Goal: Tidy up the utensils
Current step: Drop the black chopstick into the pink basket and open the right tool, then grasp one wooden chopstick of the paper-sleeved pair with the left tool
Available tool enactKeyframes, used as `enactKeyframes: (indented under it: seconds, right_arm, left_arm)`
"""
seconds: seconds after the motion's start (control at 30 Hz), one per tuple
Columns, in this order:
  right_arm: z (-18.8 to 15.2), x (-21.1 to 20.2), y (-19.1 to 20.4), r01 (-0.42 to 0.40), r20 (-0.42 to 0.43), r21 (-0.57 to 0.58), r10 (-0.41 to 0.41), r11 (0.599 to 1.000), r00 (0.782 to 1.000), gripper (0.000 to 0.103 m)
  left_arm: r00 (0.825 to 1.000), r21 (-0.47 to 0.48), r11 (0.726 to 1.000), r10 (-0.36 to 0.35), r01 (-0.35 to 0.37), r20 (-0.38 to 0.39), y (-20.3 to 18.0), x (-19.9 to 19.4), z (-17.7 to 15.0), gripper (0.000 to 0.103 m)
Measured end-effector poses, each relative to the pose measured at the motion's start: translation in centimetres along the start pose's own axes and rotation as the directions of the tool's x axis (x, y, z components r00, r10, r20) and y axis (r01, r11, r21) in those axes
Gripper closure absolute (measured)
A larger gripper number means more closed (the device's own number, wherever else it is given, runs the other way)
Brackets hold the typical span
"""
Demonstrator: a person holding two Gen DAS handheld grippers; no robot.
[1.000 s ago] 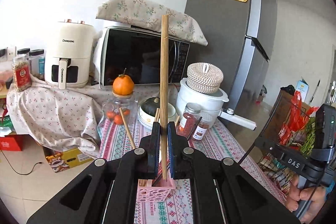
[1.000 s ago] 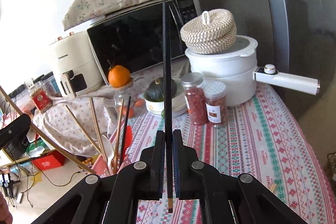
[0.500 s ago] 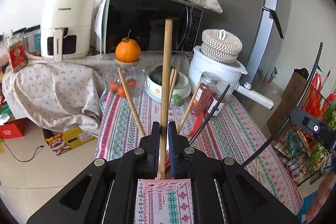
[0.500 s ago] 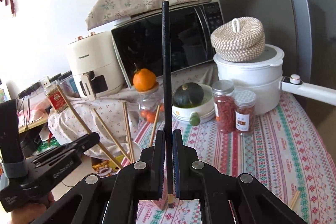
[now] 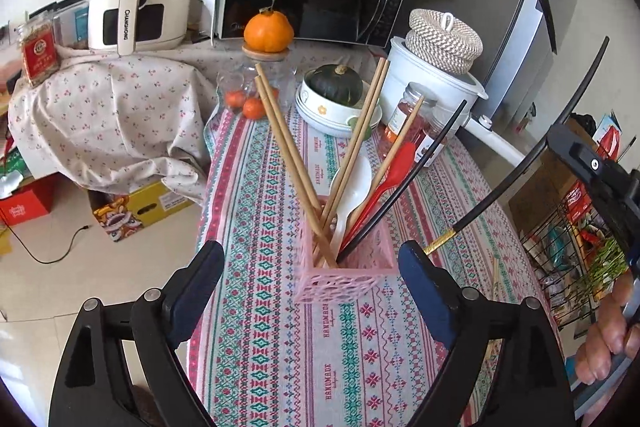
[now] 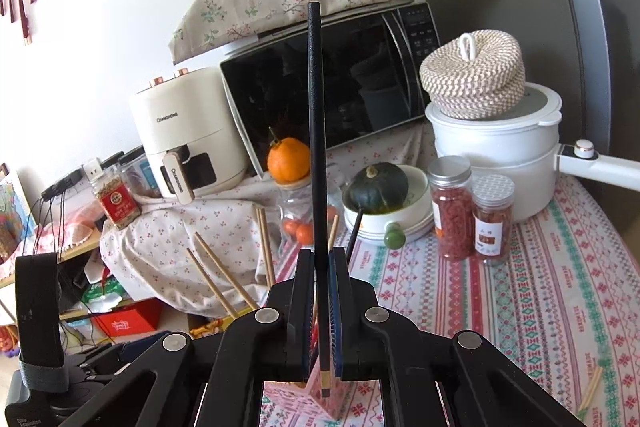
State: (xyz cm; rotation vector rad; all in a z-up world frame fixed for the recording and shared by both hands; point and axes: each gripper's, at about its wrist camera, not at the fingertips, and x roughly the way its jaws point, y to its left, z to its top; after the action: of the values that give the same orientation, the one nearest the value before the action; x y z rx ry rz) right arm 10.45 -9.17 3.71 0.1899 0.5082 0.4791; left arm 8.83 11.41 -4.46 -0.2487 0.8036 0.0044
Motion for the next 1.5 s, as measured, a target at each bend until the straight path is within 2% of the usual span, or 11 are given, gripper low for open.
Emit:
enactKeyframes:
  seconds: [0.17, 0.43, 0.53, 0.57, 0.6, 0.7, 0.9, 1.0, 1.17, 1.3, 1.5]
  right_arm:
    - [0.0, 1.0, 0.5, -0.008, 0.014, 0.012, 0.008, 1.000, 1.000, 0.098]
    - [-0.5, 2.8, 0.9, -0.015, 0.007, 0.035, 0.015, 0.999, 1.000, 0.097]
    - [-0.9, 3.6, 0.5, -0.045, -0.020, 0.068, 0.047, 0.997, 0.999, 0.091]
    - [-1.0, 3.8, 0.4, -0.046, -0.028, 0.076, 0.048, 0.996, 0.998, 0.083]
    - [-1.0, 3.8, 0.3, -0.043, -0.030, 0.082, 0.046, 0.996, 0.999, 0.069]
    - [-1.1, 3.3, -0.1, -0.036, -0.008, 0.098, 0.037, 0.995, 0.999, 0.035]
    - [-0.8, 2.0, -1.2, -0.008, 0.006, 0.097, 0.007, 0.995, 1.000, 0.010]
    - [-0.9, 1.5, -1.9, 0.021, -0.002, 0.084, -0.021, 0.996, 1.000, 0.003]
    - [-1.3, 1.1, -3.3, 0.103, -0.055, 0.038, -0.101, 0.994, 0.993, 0.000]
    - [-2.0, 0.4, -5.1, 0.227, -0.105, 0.015, -0.224, 0.974, 0.969, 0.000]
    - [-2.8, -0.9, -8.6, 0.298, -0.232, 0.029, -0.283, 0.954, 0.931, 0.000]
  left_arm:
    - [0.998, 0.031, 0.999, 0.045, -0.043, -0.047, 0.9, 0.3, -1.0, 0.009]
    - [0.994, 0.084, 0.993, 0.090, -0.085, -0.059, 1.4, 0.2, -1.9, 0.000]
    - [0.993, 0.094, 0.991, 0.099, -0.093, -0.058, 1.4, 0.2, -2.1, 0.000]
    - [0.993, 0.097, 0.990, 0.106, -0.100, -0.055, 1.4, 0.2, -2.1, 0.000]
    - [0.992, 0.098, 0.989, 0.112, -0.107, -0.051, 1.4, 0.2, -2.2, 0.000]
    - [0.992, 0.091, 0.990, 0.116, -0.111, -0.048, 1.4, 0.1, -2.1, 0.000]
    - [0.991, 0.082, 0.992, 0.106, -0.100, -0.076, 1.0, 0.5, -2.3, 0.000]
    - [0.991, 0.105, 0.990, 0.108, -0.099, -0.081, 0.4, 0.6, -2.6, 0.000]
    - [0.990, 0.143, 0.985, 0.106, -0.093, -0.088, -0.8, 0.8, -2.9, 0.000]
    - [0.990, 0.175, 0.982, 0.094, -0.075, -0.101, -2.2, 1.2, -3.2, 0.000]
    - [0.988, 0.258, 0.966, 0.057, -0.017, -0.146, -5.4, 2.0, -4.2, 0.000]
